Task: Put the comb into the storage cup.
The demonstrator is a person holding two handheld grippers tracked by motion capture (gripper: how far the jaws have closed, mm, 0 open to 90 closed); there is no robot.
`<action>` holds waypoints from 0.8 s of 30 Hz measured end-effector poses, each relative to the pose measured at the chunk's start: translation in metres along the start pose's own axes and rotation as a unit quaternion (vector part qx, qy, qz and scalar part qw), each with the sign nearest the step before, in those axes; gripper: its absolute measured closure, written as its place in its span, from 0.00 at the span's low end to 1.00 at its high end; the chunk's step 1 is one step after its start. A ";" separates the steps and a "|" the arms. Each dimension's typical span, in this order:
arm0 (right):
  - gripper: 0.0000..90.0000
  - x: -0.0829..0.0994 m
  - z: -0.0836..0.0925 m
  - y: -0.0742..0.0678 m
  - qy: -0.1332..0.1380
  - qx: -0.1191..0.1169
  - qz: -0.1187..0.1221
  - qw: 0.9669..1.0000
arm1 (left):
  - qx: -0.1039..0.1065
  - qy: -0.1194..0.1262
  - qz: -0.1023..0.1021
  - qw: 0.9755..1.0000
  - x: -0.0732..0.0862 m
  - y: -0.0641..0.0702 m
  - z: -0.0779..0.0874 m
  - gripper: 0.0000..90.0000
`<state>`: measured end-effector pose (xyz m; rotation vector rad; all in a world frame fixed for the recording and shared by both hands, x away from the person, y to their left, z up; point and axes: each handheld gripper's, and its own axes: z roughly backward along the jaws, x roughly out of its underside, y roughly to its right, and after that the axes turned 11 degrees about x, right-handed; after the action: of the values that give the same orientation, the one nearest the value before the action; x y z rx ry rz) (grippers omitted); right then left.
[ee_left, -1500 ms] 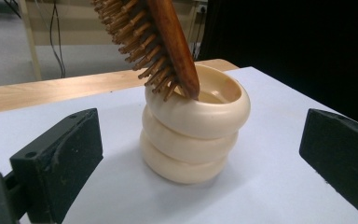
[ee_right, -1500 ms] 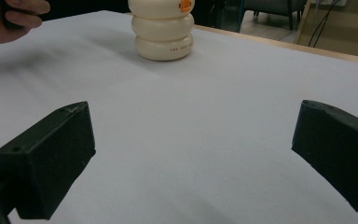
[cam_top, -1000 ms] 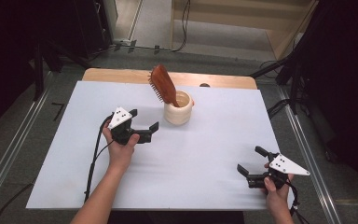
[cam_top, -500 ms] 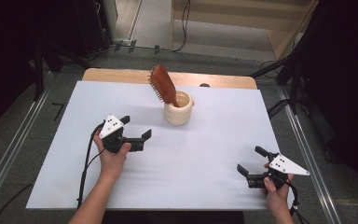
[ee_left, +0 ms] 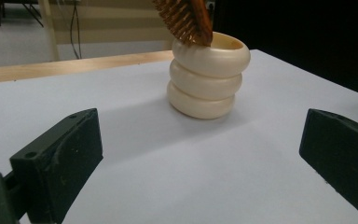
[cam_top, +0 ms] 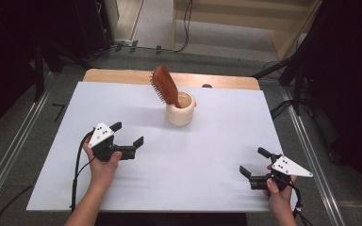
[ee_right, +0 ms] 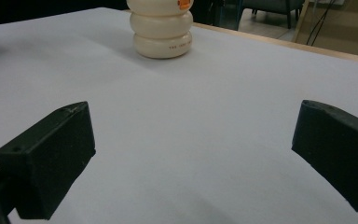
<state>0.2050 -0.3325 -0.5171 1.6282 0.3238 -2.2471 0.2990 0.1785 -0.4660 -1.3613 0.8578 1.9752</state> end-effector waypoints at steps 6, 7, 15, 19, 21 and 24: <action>0.00 0.000 0.000 0.000 -0.001 0.002 -0.002 1.000 | -0.004 -0.002 -0.005 1.000 0.004 0.002 0.011 0.00; 0.00 0.000 0.000 0.000 -0.002 0.002 -0.002 1.000 | -0.004 -0.003 -0.005 1.000 0.006 0.002 0.012 0.00; 0.00 0.000 0.000 0.000 -0.002 0.003 -0.002 1.000 | -0.012 -0.003 -0.003 1.000 0.013 0.001 0.027 0.00; 0.00 0.000 0.000 0.000 -0.002 0.003 0.000 1.000 | -0.017 -0.003 -0.002 1.000 0.016 0.000 0.034 0.00; 0.00 0.000 0.000 0.000 -0.002 0.003 -0.001 1.000 | -0.018 -0.004 -0.002 1.000 0.017 0.000 0.038 0.00; 0.00 0.000 0.000 0.000 -0.002 0.004 -0.001 1.000 | -0.021 -0.005 -0.003 1.000 0.019 0.000 0.043 0.00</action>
<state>0.2052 -0.3325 -0.5173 1.6285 0.3165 -2.2558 0.2689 0.2138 -0.4724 -1.3754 0.8115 2.0030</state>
